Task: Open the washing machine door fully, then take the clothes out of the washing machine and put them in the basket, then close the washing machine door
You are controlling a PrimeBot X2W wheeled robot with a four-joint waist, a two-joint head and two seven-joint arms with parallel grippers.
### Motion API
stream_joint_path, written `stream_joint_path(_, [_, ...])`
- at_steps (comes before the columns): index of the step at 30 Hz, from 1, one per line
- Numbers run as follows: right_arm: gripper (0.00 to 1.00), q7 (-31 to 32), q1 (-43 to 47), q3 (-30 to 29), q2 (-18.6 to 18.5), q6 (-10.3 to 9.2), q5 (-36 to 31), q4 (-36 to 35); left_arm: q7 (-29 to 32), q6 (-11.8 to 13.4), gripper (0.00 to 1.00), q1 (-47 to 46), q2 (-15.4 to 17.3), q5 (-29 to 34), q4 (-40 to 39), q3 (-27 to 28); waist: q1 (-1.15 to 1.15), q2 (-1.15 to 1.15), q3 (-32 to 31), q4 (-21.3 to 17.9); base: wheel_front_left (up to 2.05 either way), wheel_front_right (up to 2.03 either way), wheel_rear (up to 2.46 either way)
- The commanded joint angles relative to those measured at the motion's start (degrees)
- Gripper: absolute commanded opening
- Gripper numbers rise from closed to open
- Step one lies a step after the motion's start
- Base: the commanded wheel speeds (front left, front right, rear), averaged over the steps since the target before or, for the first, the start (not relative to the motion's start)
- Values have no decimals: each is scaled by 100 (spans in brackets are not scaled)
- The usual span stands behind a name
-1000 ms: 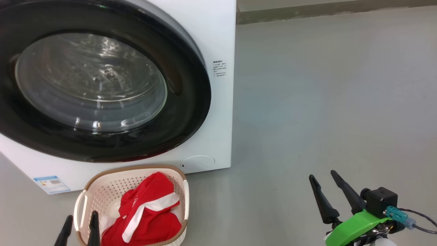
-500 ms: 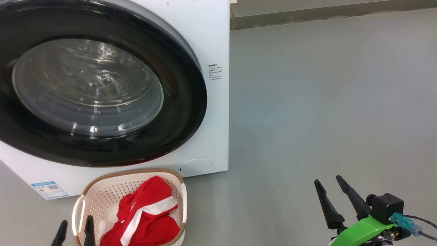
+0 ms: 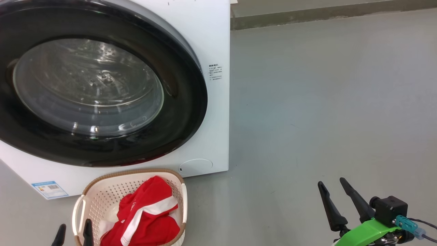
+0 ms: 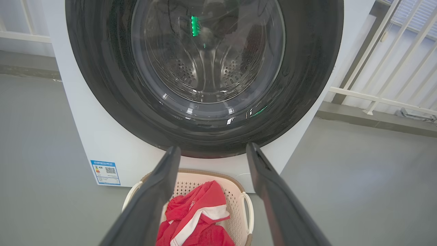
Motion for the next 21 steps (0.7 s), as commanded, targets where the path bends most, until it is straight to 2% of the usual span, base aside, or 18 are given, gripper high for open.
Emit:
stream_joint_path(1, [100,-26,-41,124,-38,-12,17,-149,-47,-18,100,-138,91,24,-138,213,0,0,2,1,0,0,0])
stream_joint_path(21, [100,-26,-27,97,-15,-12,-15,-189,-47,-18,100,-142,97,54,-198,274,0,0,26,12,0,0,0])
